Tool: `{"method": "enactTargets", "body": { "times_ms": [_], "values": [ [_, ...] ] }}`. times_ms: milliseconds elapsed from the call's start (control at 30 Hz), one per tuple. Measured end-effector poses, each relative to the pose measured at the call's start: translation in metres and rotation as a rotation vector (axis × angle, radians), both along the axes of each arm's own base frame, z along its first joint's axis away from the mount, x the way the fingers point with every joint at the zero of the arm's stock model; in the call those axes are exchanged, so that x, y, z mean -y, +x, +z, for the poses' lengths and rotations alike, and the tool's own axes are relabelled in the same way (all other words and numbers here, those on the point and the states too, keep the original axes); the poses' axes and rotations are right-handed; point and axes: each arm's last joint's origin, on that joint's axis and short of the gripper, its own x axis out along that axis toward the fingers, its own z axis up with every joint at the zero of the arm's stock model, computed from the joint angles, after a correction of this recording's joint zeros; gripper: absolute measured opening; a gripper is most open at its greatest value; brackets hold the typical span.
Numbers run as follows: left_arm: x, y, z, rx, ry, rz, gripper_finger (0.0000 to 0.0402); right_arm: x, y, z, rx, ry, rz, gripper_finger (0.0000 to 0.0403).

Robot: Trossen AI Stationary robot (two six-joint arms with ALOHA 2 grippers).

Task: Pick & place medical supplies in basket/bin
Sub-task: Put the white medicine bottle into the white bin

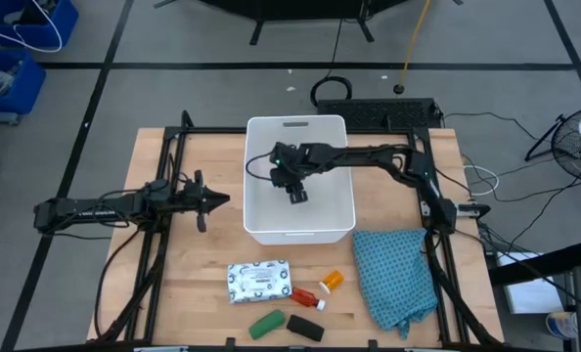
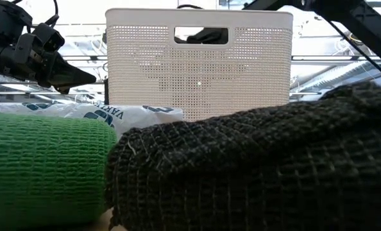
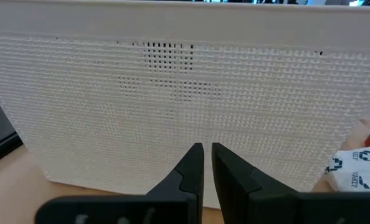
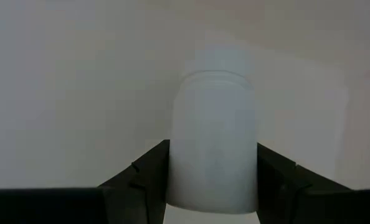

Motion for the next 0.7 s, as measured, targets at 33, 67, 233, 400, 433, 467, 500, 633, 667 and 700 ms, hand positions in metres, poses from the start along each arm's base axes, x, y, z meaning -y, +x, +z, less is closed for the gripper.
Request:
{"method": "enactTargets", "body": {
  "times_ms": [33, 67, 233, 400, 433, 467, 500, 633, 667, 700],
  "values": [
    [0.000, 0.000, 0.000, 0.001, -0.007, 0.001, 0.0037, 0.000, 0.000, -0.005, -0.015, 0.004, 0.000, 0.0166],
    [0.000, 0.000, 0.000, 0.001, -0.013, 0.003, 0.0037, 0.000, 0.000, -0.010, -0.033, 0.010, 0.000, 0.0166],
    [0.000, 0.000, 0.000, 0.001, -0.017, 0.002, 0.0037, 0.001, 0.001, -0.023, -0.065, 0.023, -0.008, 0.0166],
    [0.000, 0.000, 0.000, 0.001, -0.017, 0.002, 0.0037, 0.000, 0.000, -0.026, -0.068, 0.052, -0.009, 0.0167],
    [0.000, 0.000, 0.000, 0.001, -0.018, 0.003, 0.0037, -0.001, -0.001, -0.026, -0.069, 0.056, -0.016, 0.0167],
    [0.000, 0.000, 0.000, 0.001, -0.020, 0.003, 0.0037, -0.001, -0.001, -0.026, -0.070, 0.059, -0.022, 0.0167],
    [0.000, 0.000, 0.000, 0.002, -0.020, 0.003, 0.0037, -0.001, -0.001, -0.026, -0.071, 0.062, -0.024, 0.0167],
    [0.000, 0.000, 0.000, 0.002, -0.020, 0.003, 0.0037, -0.001, -0.001, -0.027, -0.072, 0.063, -0.024, 0.0167],
    [0.000, 0.000, 0.000, 0.002, -0.020, 0.003, 0.0037, -0.001, -0.001, -0.027, -0.070, 0.064, -0.027, 0.0167],
    [0.000, 0.000, 0.000, 0.001, -0.020, 0.003, 0.0037, -0.001, -0.001, -0.027, -0.067, 0.068, -0.039, 0.0167]
  ]
}}
